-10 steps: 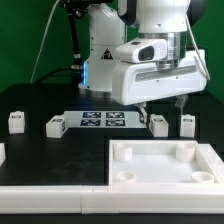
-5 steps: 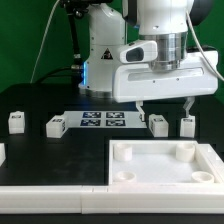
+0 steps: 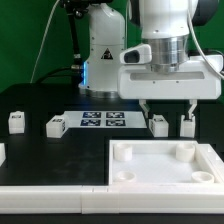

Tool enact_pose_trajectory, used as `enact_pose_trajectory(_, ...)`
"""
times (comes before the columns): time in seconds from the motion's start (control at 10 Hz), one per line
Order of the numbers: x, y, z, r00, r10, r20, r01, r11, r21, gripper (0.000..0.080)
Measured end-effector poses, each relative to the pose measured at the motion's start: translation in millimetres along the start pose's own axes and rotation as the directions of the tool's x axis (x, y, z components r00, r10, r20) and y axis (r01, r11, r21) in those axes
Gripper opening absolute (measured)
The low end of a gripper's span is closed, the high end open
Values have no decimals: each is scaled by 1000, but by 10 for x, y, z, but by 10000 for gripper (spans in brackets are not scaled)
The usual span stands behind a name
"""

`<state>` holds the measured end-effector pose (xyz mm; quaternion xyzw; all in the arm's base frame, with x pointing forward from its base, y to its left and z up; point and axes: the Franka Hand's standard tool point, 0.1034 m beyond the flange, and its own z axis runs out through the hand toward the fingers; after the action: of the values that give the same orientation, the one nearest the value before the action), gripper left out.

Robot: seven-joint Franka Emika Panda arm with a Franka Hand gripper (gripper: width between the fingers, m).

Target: Assemble one leg

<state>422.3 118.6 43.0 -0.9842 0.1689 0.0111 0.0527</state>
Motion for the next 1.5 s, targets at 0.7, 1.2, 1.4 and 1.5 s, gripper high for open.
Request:
enact_pose_trajectory(0.7, -219, -6, 74, 992, -75, 103, 78, 997, -24, 649)
enact_pose_trajectory(1.2, -194, -153, 33, 853, -157, 498, 185, 983, -7, 649)
enact_pose_trajectory(1.4, -257, -209, 29, 766, -142, 627, 190, 982, -11, 649)
enact_pose_trajectory(1.5, -265, -238, 58, 731, -135, 669, 192, 981, -11, 649)
